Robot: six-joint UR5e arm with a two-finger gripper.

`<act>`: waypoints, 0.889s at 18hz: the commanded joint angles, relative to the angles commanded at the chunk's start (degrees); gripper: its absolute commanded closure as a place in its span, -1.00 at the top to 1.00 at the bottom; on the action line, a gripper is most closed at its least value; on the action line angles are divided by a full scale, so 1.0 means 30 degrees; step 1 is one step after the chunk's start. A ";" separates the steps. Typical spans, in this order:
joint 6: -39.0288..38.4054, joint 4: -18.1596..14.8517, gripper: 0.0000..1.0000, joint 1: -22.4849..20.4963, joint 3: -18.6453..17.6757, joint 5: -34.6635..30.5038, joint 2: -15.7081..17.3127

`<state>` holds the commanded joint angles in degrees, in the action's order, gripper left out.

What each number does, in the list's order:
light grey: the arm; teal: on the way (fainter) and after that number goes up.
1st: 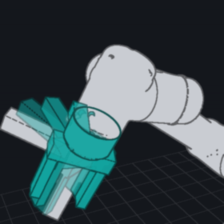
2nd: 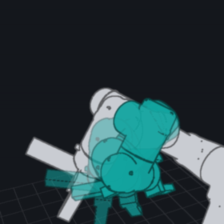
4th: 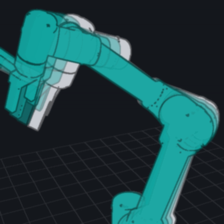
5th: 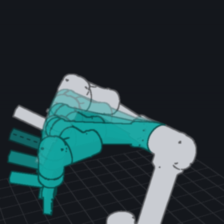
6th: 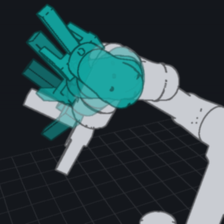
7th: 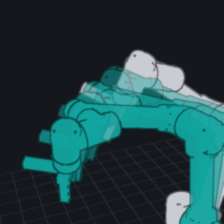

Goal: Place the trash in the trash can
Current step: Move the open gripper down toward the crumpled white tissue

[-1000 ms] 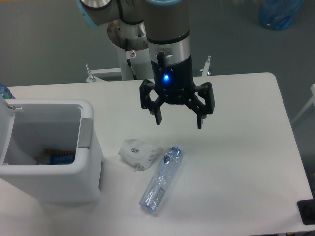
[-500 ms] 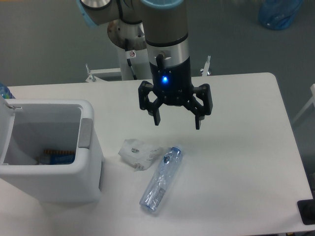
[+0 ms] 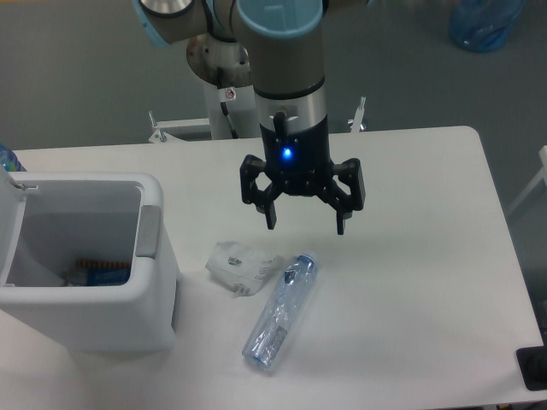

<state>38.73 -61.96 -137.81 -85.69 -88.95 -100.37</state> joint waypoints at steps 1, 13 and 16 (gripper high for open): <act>0.1256 -0.0029 1.00 0.0000 -0.0205 -0.0029 0.0145; 1.0168 0.0029 1.00 0.0409 -0.4890 0.0000 -0.0320; 1.1053 0.0293 1.00 0.0497 -0.5362 0.0000 -0.0877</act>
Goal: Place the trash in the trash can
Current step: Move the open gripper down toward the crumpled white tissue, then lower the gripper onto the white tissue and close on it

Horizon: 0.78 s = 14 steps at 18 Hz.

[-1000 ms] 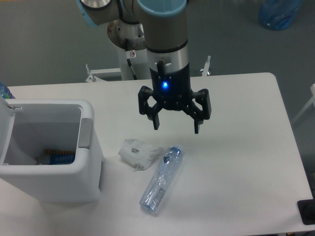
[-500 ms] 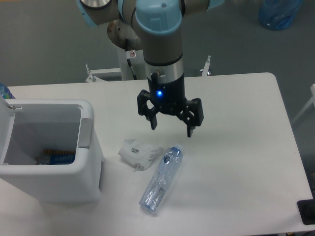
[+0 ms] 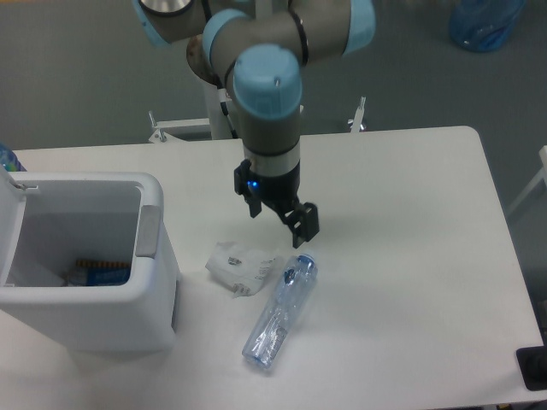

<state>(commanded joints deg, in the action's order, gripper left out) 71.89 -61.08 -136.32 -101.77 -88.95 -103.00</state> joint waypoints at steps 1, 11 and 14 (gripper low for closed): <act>0.0000 0.0000 1.00 0.0117 -0.0117 -0.0029 -0.0234; -0.0439 0.1172 1.00 0.1231 -0.0733 -0.0117 -0.2286; -0.0439 0.1405 1.00 0.1319 -0.0588 -0.0117 -0.2725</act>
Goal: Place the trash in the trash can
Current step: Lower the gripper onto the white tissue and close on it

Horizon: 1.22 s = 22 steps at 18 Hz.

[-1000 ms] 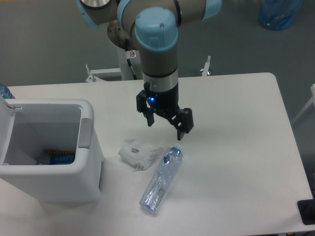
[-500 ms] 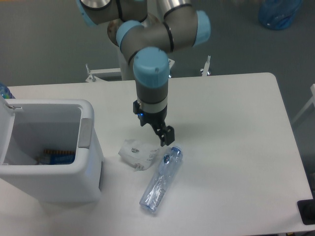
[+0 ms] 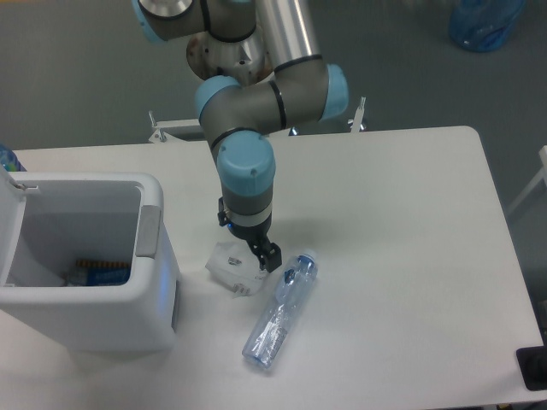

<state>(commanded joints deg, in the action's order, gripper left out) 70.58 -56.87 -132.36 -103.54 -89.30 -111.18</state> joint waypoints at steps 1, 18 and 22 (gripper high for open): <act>0.0000 0.0117 1.00 0.0000 0.0059 0.0000 -0.0059; -0.0820 0.0060 -1.00 0.0029 0.0206 0.0000 0.0290; -0.0703 -0.0057 -1.00 -0.0116 0.0264 0.0175 0.1051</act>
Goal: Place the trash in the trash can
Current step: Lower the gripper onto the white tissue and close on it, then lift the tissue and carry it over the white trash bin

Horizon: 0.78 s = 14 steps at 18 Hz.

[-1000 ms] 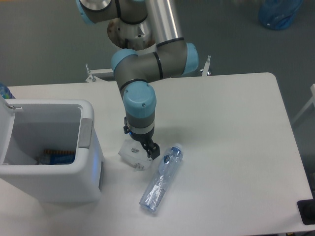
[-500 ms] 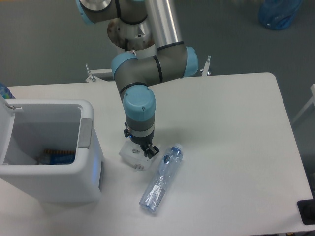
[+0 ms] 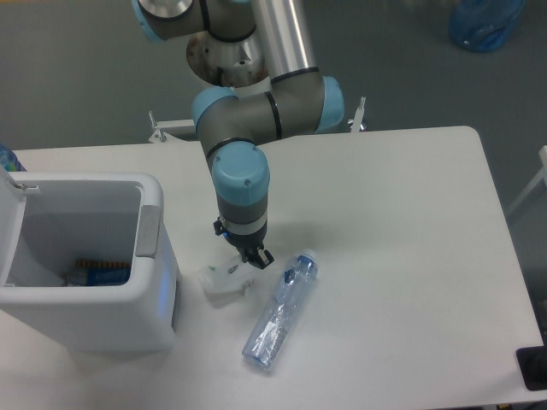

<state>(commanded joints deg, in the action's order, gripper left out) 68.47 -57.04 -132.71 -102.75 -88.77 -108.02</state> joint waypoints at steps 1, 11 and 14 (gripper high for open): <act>0.0029 -0.0029 -1.00 -0.0117 0.0058 0.0059 0.0263; -0.0058 0.0030 -1.00 -0.3275 0.1260 0.4148 0.4422; -0.0495 0.0030 -1.00 -0.4714 0.1493 0.6851 0.5215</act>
<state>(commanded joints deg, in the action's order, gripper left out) 66.98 -56.95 -146.86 -98.27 -68.22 -92.38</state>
